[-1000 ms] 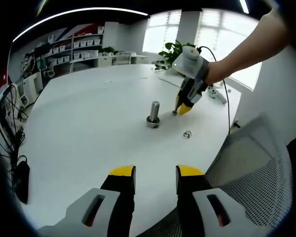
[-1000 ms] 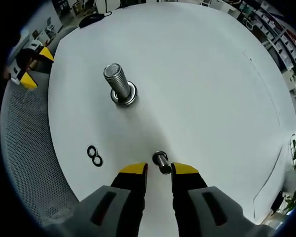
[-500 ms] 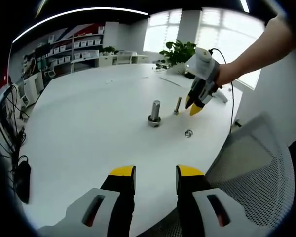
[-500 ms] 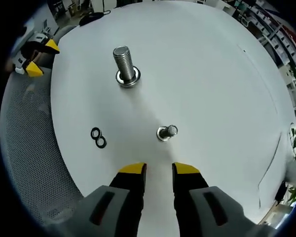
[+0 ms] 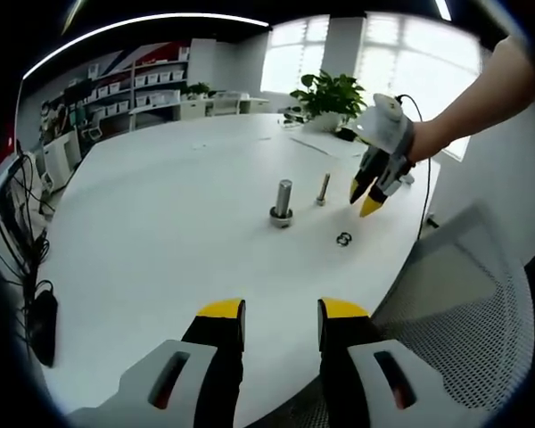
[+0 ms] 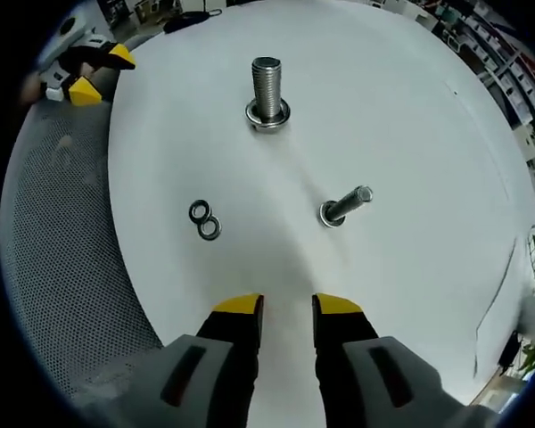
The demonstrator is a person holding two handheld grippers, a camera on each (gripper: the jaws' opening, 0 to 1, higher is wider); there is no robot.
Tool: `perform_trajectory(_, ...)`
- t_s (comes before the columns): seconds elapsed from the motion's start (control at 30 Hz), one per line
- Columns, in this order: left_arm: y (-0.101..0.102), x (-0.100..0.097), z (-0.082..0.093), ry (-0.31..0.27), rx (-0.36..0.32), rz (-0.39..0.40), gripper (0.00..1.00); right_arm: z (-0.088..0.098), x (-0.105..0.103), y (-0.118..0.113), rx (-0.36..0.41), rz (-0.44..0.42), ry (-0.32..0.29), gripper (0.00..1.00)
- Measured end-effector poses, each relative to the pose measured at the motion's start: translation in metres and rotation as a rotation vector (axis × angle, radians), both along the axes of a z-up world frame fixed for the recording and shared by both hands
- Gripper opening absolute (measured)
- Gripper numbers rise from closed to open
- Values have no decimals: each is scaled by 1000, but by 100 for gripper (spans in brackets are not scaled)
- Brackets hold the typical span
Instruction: Place the washer onto the threaded stud by aligning its center hole with the stud, sliding it down to the base, and recovering from edge contact or off-axis alignment until the washer reaches the visible bottom stop.
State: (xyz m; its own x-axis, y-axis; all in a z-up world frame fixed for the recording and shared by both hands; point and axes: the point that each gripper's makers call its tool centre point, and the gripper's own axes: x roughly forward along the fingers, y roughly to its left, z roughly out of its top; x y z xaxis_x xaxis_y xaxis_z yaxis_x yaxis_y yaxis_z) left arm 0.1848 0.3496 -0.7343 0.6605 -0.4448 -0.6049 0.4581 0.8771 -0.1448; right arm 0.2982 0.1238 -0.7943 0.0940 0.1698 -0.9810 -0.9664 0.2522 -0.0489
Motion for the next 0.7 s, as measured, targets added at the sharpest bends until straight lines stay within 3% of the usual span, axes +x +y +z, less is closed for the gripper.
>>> perform_trajectory(0.27, 0, 0, 2, -6, -3, 3, 30, 2, -11, 12, 42, 28, 25, 26)
perform_trajectory(0.7, 1, 1, 1, -5, -13, 11, 30, 4, -14, 17, 34, 33, 25, 27)
